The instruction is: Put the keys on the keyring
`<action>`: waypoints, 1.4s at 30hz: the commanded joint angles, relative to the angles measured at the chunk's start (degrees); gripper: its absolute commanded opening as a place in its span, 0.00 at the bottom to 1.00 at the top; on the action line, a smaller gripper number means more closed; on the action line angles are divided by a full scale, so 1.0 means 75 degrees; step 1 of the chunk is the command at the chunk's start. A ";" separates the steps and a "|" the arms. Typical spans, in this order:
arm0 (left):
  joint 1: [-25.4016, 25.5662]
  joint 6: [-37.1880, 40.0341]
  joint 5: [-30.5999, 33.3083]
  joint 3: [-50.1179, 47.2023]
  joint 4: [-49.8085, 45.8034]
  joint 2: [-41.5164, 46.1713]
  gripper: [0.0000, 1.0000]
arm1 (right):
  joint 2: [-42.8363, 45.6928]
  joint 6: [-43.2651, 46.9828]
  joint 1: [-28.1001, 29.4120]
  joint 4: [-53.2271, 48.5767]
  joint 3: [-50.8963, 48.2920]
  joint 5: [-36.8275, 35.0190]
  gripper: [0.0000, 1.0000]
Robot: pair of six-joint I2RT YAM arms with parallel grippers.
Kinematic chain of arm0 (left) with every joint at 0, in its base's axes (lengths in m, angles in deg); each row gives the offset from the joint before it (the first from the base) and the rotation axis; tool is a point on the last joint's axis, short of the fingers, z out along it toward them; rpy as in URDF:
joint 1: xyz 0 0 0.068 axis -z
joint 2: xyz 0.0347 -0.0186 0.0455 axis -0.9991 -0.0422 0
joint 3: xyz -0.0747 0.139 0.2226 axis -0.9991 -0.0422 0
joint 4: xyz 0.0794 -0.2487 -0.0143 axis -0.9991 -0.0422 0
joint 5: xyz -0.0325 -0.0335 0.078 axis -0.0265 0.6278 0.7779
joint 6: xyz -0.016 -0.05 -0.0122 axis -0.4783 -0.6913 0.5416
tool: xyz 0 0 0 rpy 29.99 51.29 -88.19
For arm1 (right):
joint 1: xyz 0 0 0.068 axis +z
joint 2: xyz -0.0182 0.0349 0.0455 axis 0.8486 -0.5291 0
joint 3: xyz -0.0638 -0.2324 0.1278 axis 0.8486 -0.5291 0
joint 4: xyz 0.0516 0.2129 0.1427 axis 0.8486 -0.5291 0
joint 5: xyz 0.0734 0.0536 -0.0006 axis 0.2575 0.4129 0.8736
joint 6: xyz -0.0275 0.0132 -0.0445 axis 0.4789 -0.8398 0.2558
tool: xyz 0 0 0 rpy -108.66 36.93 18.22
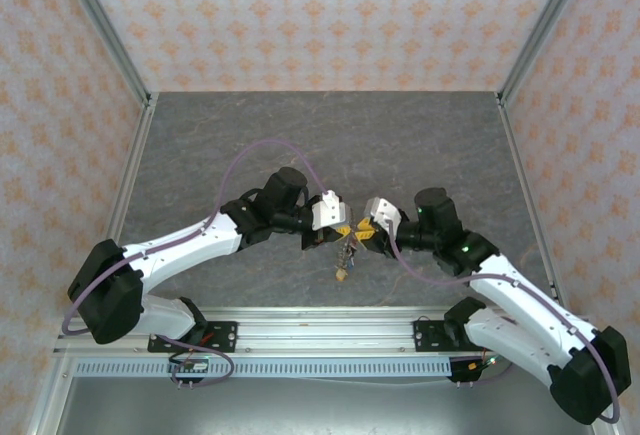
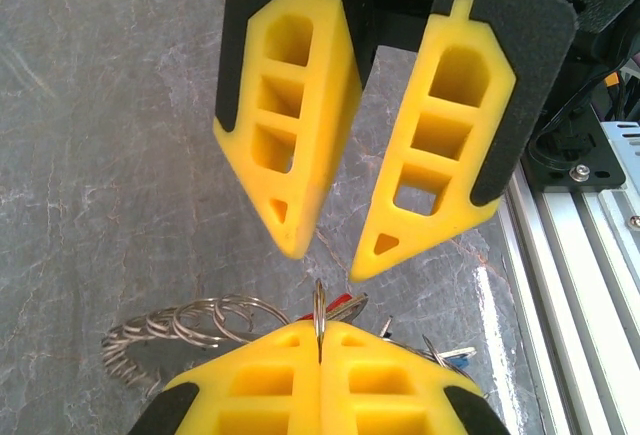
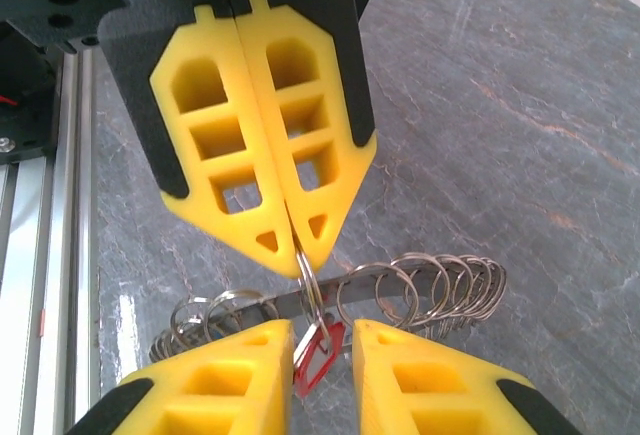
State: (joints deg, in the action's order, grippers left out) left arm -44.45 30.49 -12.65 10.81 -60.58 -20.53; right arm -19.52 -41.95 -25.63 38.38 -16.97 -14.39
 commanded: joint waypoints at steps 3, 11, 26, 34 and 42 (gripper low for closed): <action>0.0030 -0.0021 -0.0275 0.0154 0.0347 0.0262 0.00 | -0.0381 -0.0057 -0.0025 0.0593 0.0194 0.0353 0.19; 0.0034 -0.0094 -0.0253 0.0076 0.0498 0.0320 0.00 | -0.0569 -0.0015 -0.0034 -0.0023 0.0143 0.0075 0.08; 0.0032 -0.0102 -0.0059 0.0072 0.0444 0.0264 0.00 | -0.1051 -0.1087 -0.0065 -0.1743 0.0961 -0.0589 0.03; 0.0031 -0.0150 0.0163 0.0050 0.0495 0.0249 0.00 | -0.1131 -0.2246 -0.0088 -0.1663 0.1163 -0.0538 0.03; 0.0036 -0.0207 0.0333 -0.0099 0.0710 0.0270 0.00 | -0.1532 -0.2635 -0.0251 -0.2428 0.1536 -0.0528 0.06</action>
State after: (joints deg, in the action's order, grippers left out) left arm -44.45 29.85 -10.07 10.52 -58.66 -20.53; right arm -30.10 -59.28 -26.24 25.31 -6.54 -15.15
